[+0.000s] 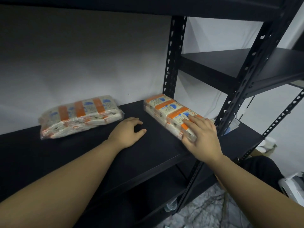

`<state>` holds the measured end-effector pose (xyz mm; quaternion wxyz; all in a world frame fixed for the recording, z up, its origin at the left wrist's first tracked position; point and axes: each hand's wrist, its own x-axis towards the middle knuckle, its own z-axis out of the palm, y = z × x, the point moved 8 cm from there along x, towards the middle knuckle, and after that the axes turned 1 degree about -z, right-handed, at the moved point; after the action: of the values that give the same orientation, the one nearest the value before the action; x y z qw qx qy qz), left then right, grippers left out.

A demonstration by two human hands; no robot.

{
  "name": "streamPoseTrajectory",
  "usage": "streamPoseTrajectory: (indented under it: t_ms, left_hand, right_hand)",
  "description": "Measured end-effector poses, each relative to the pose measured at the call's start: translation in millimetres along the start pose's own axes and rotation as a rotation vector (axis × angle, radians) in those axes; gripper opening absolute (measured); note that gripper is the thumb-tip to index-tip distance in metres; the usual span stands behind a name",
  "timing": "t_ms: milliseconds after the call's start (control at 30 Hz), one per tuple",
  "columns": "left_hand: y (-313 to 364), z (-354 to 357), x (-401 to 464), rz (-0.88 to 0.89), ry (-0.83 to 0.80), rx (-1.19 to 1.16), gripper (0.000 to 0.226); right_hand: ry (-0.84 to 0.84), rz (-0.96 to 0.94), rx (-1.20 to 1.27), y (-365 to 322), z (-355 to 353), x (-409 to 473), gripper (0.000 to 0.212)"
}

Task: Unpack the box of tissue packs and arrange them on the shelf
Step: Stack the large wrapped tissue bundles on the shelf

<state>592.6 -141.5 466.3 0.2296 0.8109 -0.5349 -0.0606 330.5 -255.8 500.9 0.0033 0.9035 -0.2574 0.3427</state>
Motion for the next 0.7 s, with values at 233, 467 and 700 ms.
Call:
streamPoseTrajectory:
  t_ms: [233,467,700]
  left_hand:
    - [-3.3,0.5,1.1,-0.008,0.011,-0.013,0.051]
    - [-1.1,-1.3,-0.6,-0.017,0.011,-0.009,0.050]
    - [-2.3,-1.5,-0.3,-0.024,0.017,-0.011,0.050]
  right_hand:
    - [-0.008,0.061,-0.055,-13.6,20.0,27.2,0.052]
    - [-0.056,0.105,-0.086,-23.4,44.0,56.2,0.052]
    - [-0.053,0.103,-0.076,-23.3,49.5,65.9,0.052]
